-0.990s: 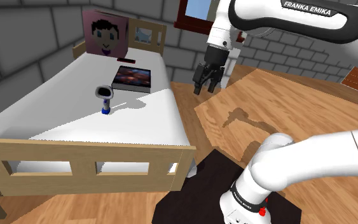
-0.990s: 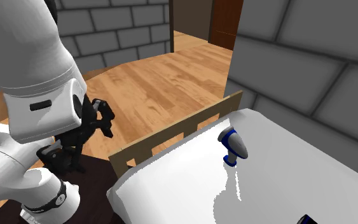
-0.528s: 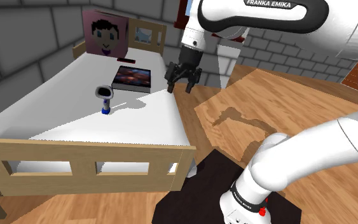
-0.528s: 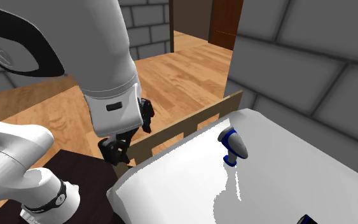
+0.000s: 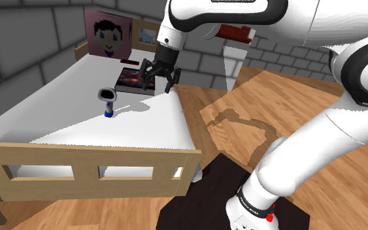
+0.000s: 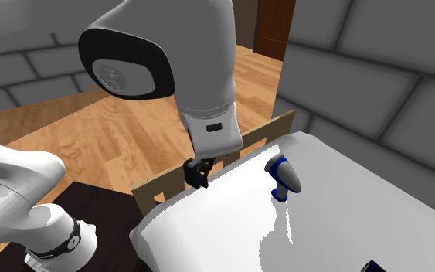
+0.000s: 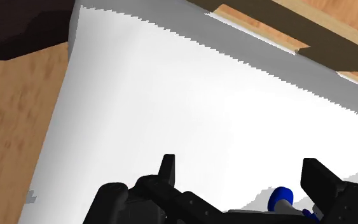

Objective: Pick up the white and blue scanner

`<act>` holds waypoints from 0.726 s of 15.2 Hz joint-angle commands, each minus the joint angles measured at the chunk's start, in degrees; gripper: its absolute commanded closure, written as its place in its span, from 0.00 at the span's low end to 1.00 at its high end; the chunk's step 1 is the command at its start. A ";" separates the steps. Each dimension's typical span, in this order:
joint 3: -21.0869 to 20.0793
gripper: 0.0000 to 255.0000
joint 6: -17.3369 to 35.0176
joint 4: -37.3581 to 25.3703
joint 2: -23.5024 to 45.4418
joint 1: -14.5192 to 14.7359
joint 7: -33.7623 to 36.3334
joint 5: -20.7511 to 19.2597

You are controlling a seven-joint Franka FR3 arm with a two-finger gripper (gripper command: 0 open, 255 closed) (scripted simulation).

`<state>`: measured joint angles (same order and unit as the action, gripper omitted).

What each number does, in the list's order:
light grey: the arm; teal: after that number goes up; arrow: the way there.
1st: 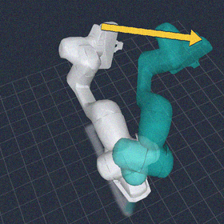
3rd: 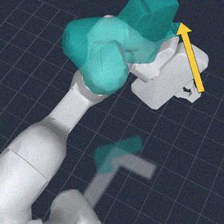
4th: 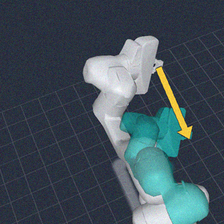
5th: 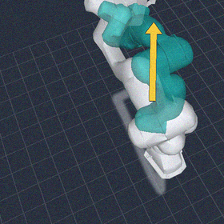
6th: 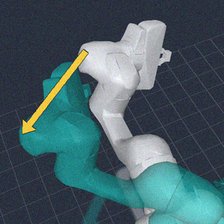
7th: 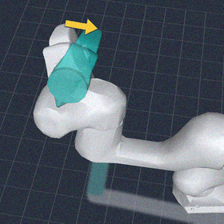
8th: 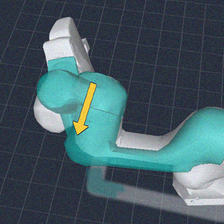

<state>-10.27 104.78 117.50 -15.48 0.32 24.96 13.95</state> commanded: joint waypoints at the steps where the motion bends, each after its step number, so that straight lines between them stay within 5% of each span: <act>1: -0.80 0.00 1.92 -2.80 3.98 -0.06 2.52 0.00; 11: -3.01 0.00 5.87 -23.81 25.28 1.51 15.72 -3.04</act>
<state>-13.24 110.43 96.08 7.50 1.63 39.40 11.30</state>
